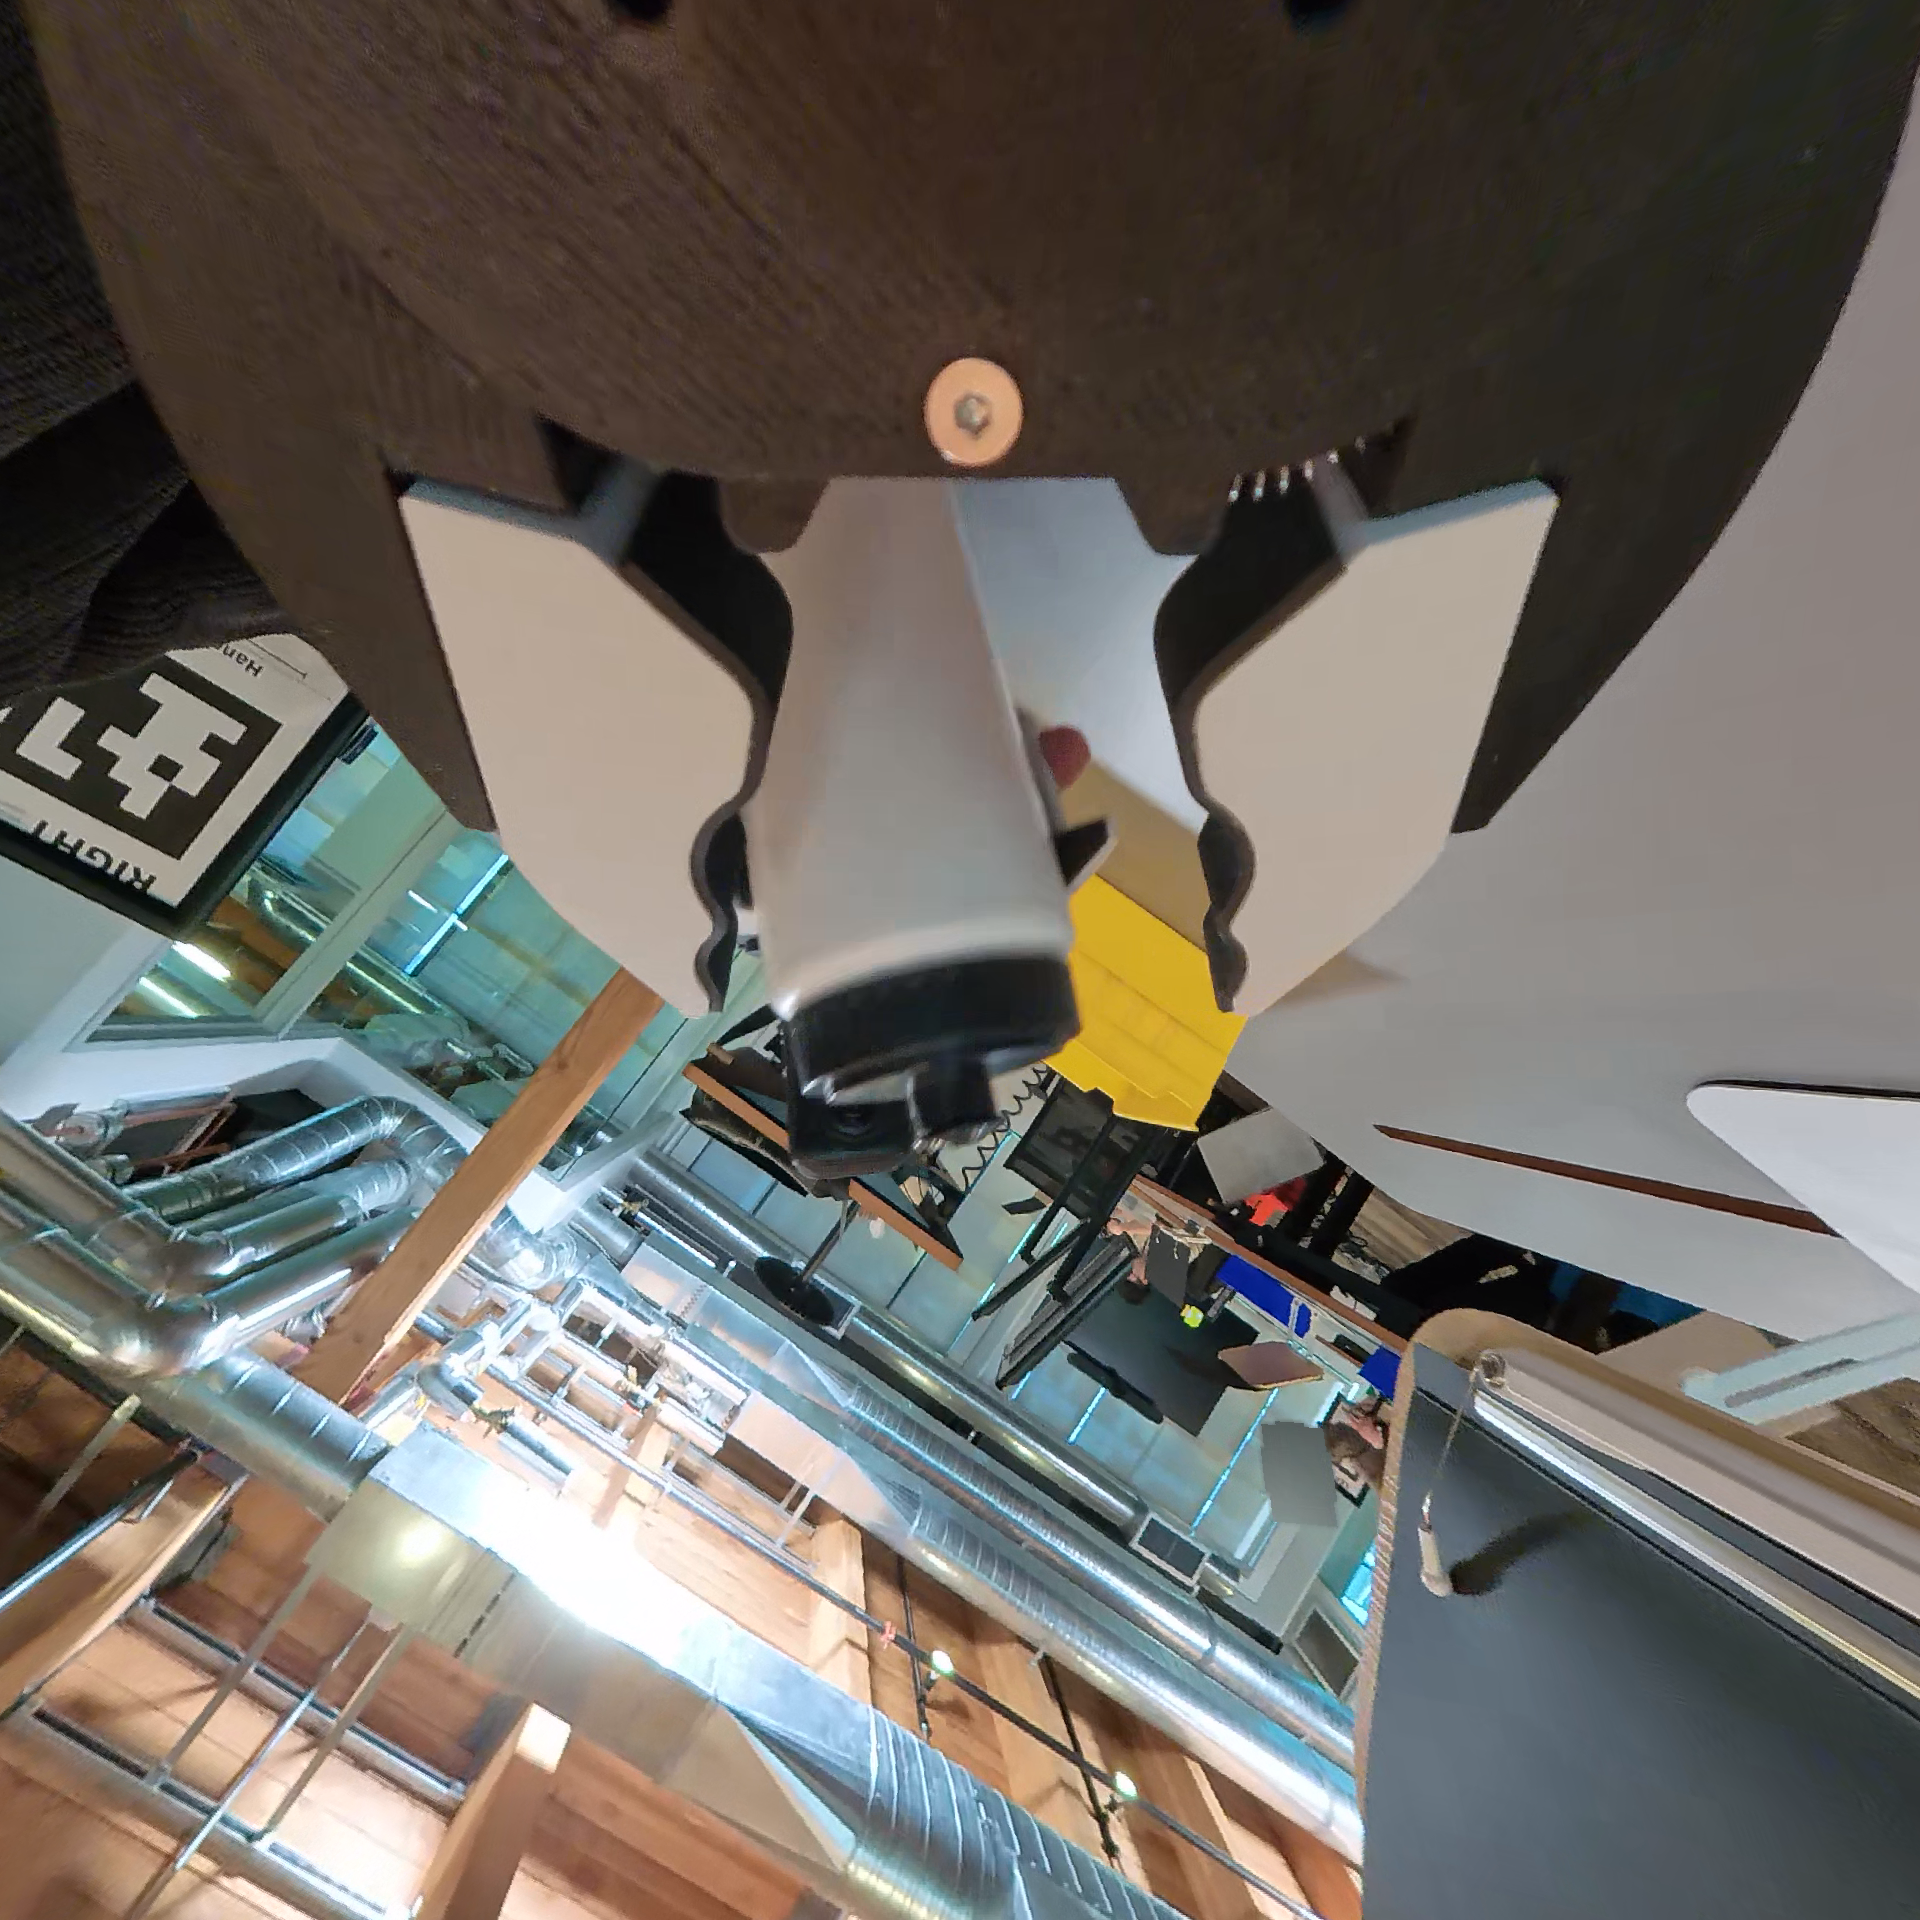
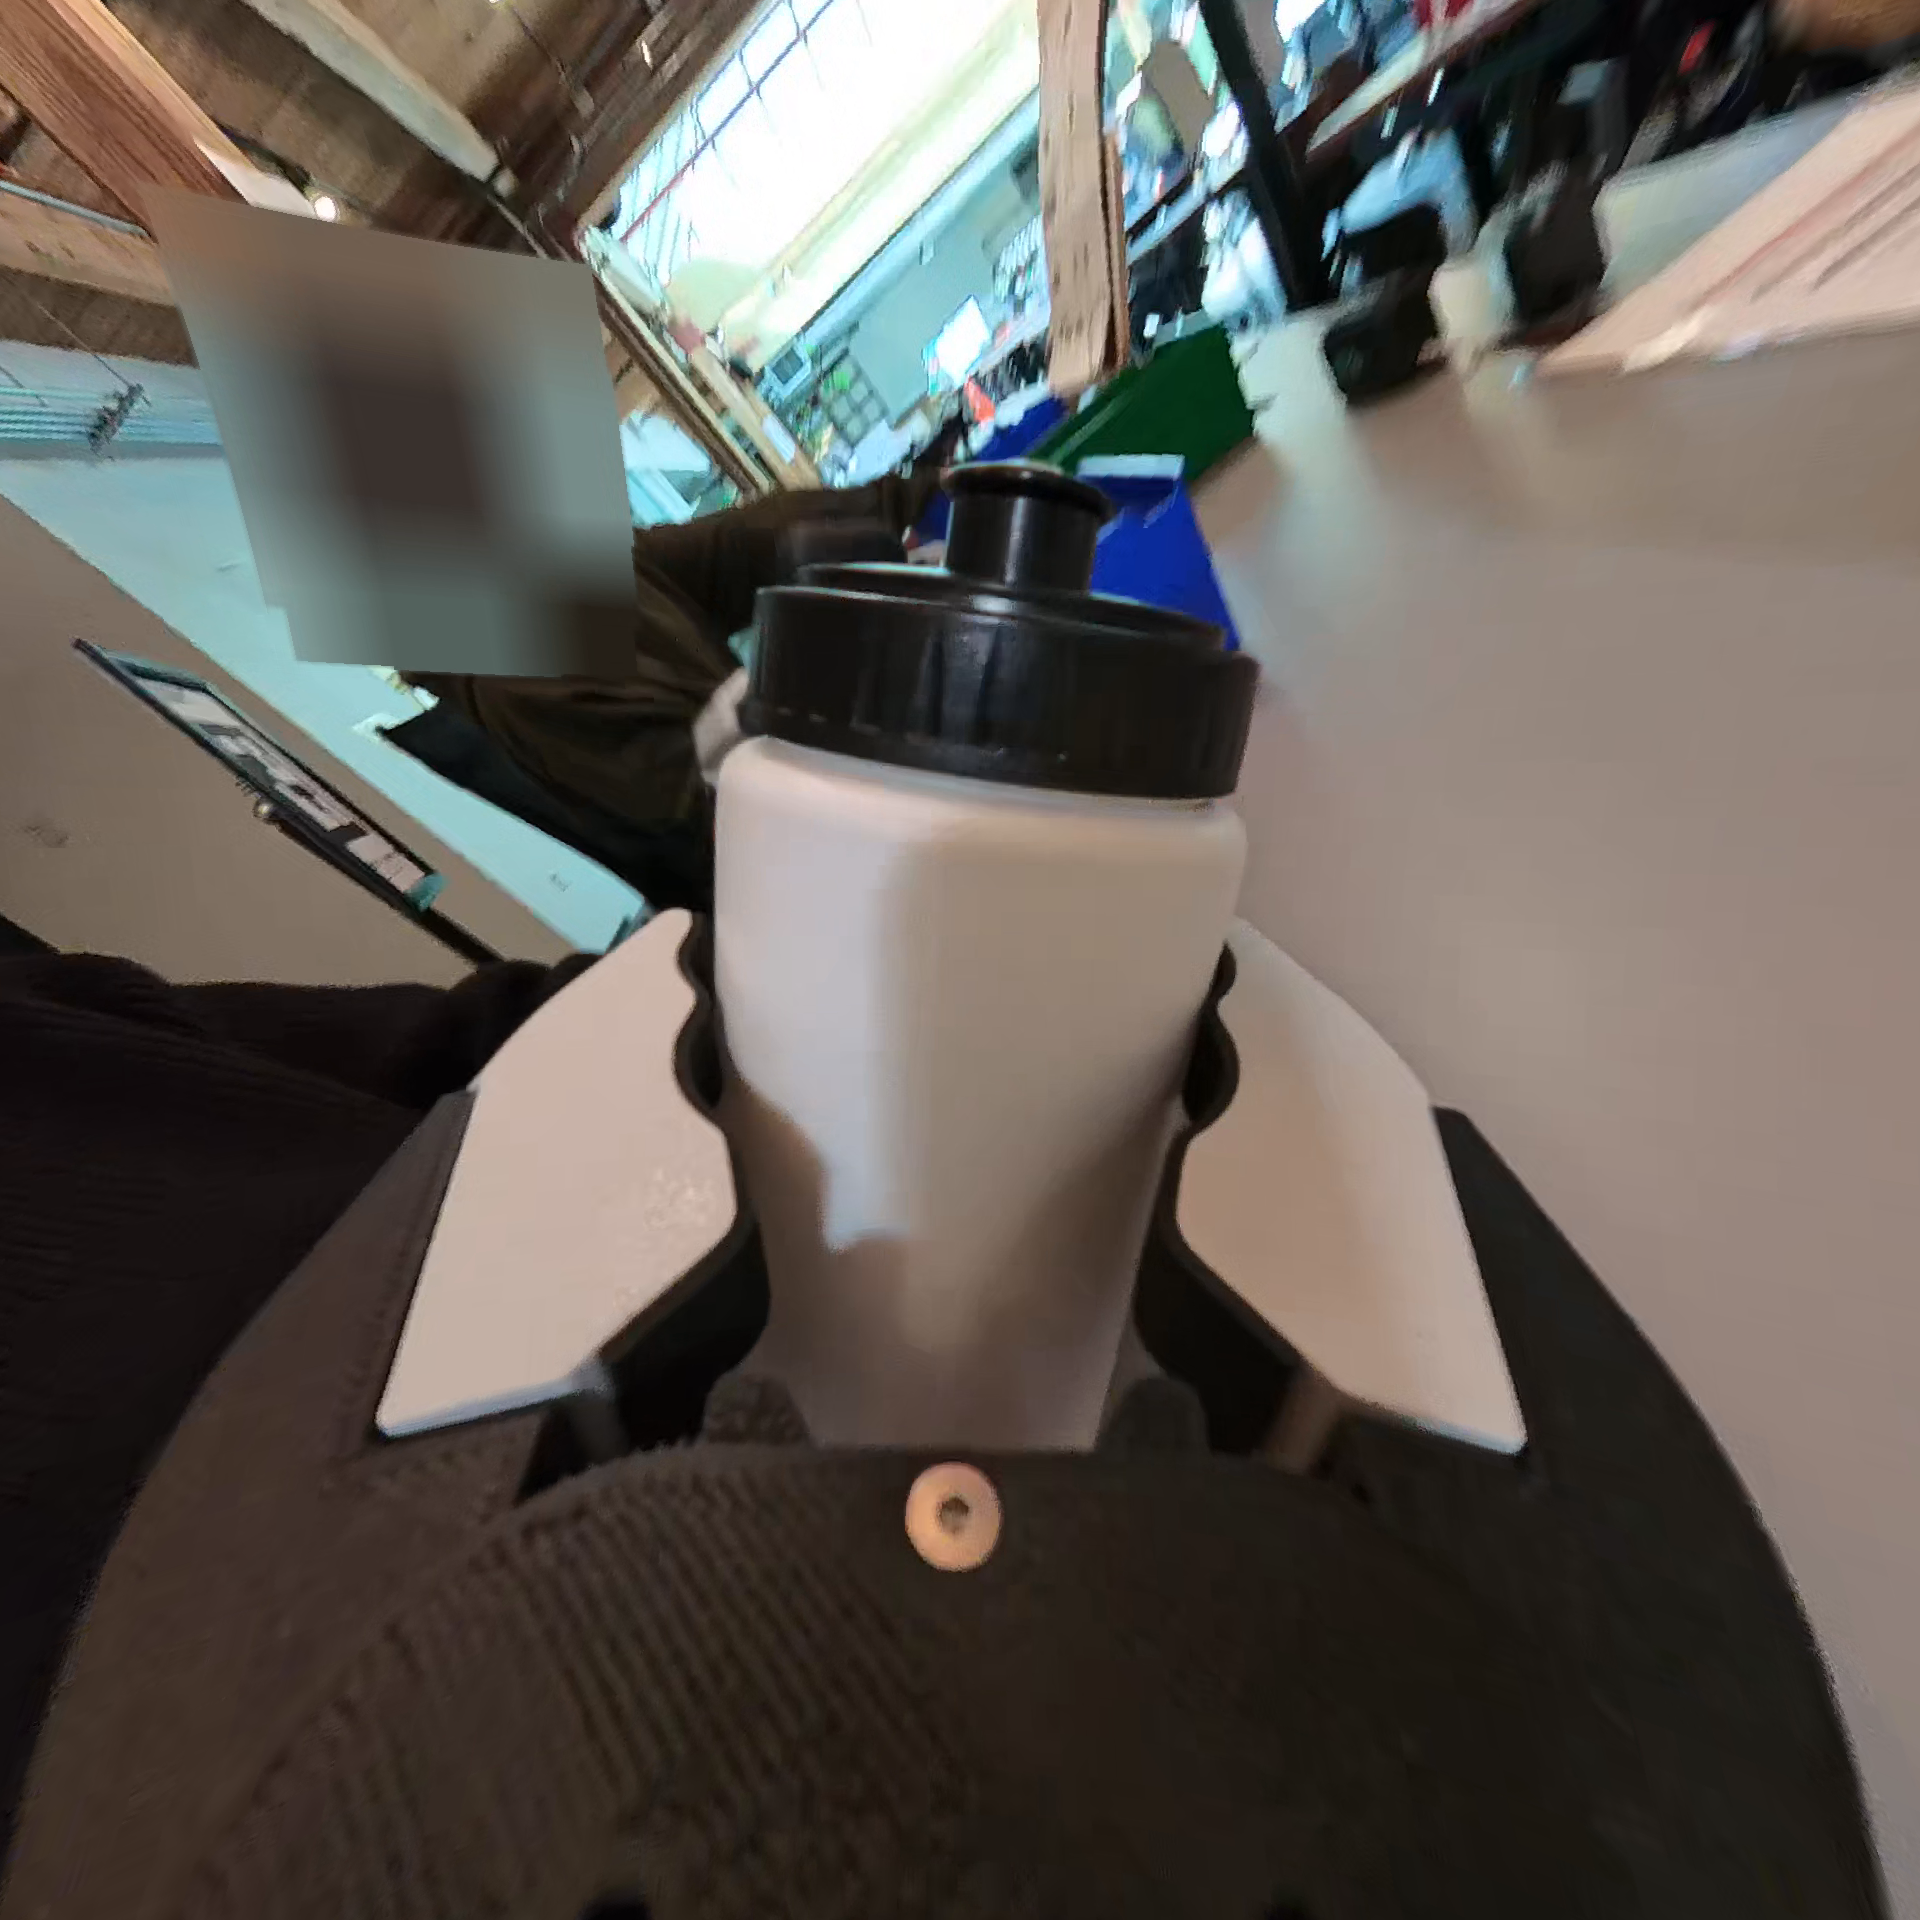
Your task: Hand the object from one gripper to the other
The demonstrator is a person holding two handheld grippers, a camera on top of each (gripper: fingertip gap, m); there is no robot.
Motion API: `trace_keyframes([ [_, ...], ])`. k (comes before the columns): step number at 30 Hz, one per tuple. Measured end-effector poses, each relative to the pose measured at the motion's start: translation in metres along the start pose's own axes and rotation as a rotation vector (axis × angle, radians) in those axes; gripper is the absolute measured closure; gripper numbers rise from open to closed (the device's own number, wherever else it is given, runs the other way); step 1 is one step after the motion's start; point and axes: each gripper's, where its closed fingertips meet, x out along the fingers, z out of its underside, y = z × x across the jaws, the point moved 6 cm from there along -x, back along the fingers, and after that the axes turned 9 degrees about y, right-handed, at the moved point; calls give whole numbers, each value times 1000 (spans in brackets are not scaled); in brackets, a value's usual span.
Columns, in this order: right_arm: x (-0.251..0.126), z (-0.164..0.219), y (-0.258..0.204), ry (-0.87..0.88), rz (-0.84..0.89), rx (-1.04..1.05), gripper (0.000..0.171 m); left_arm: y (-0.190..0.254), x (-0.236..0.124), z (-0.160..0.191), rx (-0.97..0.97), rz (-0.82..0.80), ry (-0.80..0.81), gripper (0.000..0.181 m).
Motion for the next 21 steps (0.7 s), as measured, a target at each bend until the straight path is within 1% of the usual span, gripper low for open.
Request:
trace_keyframes([
  [2, -9, -21, -4, 97, 13, -89, 82, -2, -1, -1, -7, -5, 9, 93],
  [5, -20, -60, -23, 216, 23, -289, 81, -5, 0, 1, 2, -16, 3, 92],
  [8, -20, -93, -46, 256, 30, -490, 81, -7, 1, 5, 34, -28, -14, 92],
  [10, -16, -108, -56, 280, 39, -587, 81, -9, 1, 7, 89, -42, -36, 91],
  [12, -11, -121, -59, 332, 62, -651, 81, -18, -2, 12, 220, -79, -96, 87],
  [14, -8, -126, -58, 414, 72, -676, 81, -33, -8, 13, 329, -167, -137, 84],
  [15, -7, -125, -57, 441, 73, -690, 81, -38, -10, 13, 345, -202, -135, 83],
  [18, -4, -112, -54, 411, 119, -740, 81, -41, -12, 10, 326, -236, -98, 81],
  [21, -7, -100, -59, 352, 139, -802, 81, -39, -12, 15, 332, -244, -119, 78],
])
